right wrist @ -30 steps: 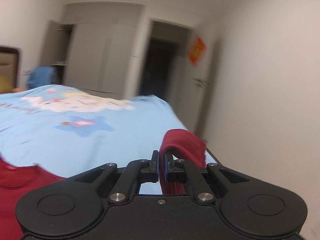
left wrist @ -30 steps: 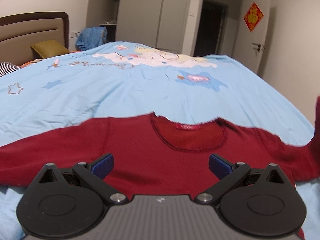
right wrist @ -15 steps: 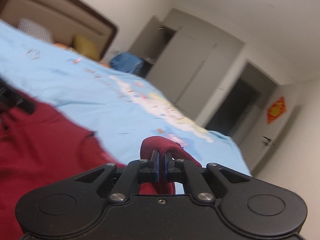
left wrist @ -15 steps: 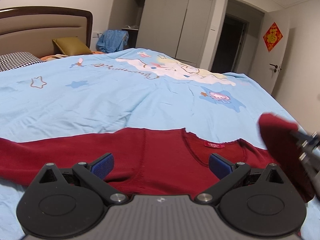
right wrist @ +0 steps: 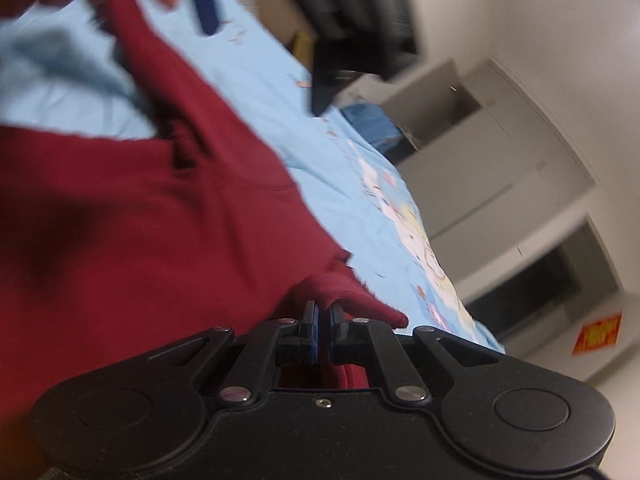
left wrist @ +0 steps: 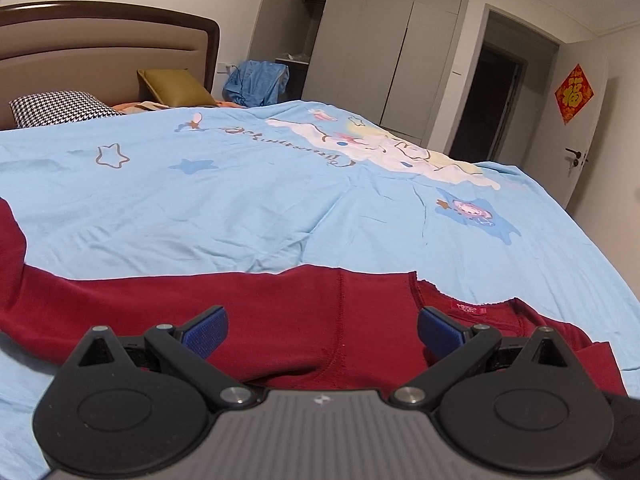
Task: Fold small clothes
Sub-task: 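Lift the cuff and fold the sleeve across the sweater body with the right gripper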
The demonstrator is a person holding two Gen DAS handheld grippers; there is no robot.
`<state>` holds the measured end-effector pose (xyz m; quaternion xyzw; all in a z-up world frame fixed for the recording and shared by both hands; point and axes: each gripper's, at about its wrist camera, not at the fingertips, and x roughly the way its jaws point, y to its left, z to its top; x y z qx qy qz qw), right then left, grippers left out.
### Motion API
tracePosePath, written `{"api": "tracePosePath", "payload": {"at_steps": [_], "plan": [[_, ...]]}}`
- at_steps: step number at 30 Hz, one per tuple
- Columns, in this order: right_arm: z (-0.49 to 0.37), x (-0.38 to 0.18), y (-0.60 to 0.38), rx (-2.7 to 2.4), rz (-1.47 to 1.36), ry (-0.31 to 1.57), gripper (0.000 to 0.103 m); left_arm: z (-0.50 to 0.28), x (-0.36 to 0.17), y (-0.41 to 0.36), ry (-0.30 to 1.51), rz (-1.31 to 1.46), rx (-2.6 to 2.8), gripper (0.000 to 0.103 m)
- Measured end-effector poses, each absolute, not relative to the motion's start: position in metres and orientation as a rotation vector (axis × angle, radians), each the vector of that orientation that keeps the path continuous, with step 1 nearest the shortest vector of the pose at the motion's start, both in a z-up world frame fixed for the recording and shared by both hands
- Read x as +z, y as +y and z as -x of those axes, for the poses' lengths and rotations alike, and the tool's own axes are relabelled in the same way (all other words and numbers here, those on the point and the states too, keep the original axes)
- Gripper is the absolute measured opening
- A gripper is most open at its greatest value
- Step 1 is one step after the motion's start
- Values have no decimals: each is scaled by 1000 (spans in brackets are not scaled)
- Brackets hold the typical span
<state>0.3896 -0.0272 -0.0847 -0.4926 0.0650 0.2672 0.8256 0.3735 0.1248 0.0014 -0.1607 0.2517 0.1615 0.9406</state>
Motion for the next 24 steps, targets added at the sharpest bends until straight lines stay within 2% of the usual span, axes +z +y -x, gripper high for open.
{"api": "tracePosePath", "payload": {"at_steps": [5,8,13,19,24], "plan": [[-376,-99,-21,611,1148,111,7,-374,-1,127,513,337,326,103],[-368,-99,-27,638,1155,102,20,-375,-3,126,519,337,317,103],[-365,-81,-51,662,1044,162,61,-380,-12,119,534,329,292,103],[-381,-53,-119,632,774,301,79,-398,-36,99,584,276,274,103],[-407,-39,-180,509,582,384,89,-407,-56,80,595,214,289,103]]}}
